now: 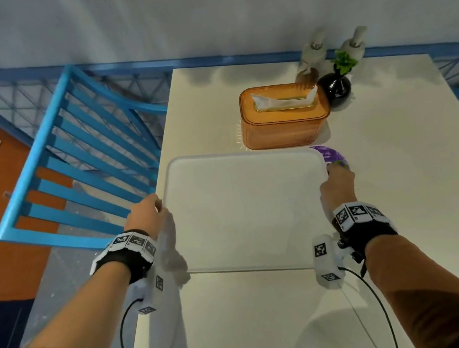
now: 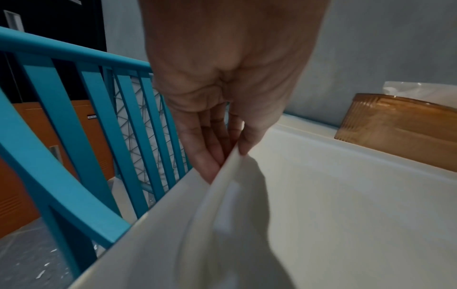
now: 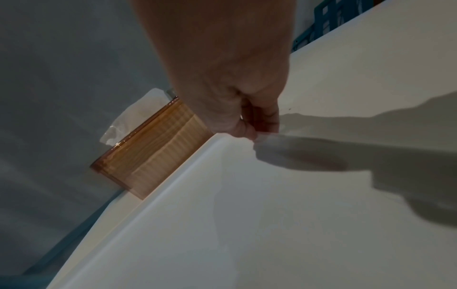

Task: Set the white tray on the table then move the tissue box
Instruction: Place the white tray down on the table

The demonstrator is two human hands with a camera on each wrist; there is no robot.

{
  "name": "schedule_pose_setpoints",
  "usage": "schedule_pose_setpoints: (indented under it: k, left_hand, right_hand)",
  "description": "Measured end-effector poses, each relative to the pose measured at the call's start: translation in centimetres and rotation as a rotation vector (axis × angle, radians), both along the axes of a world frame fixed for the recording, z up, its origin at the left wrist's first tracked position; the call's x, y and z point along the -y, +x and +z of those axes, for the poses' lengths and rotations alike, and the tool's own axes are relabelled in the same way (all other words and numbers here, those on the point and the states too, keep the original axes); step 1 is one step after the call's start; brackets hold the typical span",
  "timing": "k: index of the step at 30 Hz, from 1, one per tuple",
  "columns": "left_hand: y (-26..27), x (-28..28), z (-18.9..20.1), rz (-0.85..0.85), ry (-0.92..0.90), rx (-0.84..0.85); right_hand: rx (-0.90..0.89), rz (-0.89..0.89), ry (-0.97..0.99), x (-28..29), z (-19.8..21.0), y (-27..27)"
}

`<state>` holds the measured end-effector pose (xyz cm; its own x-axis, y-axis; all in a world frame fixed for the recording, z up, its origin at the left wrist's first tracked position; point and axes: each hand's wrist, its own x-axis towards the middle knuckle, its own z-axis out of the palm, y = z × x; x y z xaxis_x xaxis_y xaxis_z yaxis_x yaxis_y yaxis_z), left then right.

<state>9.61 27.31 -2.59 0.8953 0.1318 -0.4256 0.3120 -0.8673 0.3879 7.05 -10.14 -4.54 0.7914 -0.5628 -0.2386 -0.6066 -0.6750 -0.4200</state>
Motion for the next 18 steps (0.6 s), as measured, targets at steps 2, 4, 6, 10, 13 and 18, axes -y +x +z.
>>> schedule_pose_setpoints:
  k: [2, 4, 6, 10, 13, 18]
  left_hand:
    - [0.3, -0.5, -0.1, -0.001, -0.017, 0.0]
    - [0.5, -0.8, -0.1, 0.011, -0.033, -0.001]
    - [0.7, -1.0, -0.1, 0.021, -0.049, -0.004]
    - [0.8, -0.9, -0.2, 0.033, -0.063, -0.009]
    - [0.6, -0.8, -0.4, 0.04, -0.061, 0.008]
    - [0.4, -0.7, 0.2, 0.028, -0.052, -0.032]
  right_hand:
    - [-0.003, 0.005, 0.005, -0.2, -0.1, 0.3]
    - [0.001, 0.012, 0.016, -0.4, -0.3, 0.6]
    - [-0.001, 0.021, 0.016, -0.6, -0.3, 0.8]
    - [0.002, 0.015, 0.02, -0.7, -0.3, 0.8]
    - [0.012, 0.029, 0.024, -0.7, -0.2, 0.8]
    - [-0.005, 0.07, 0.036, -0.3, 0.7, 0.3]
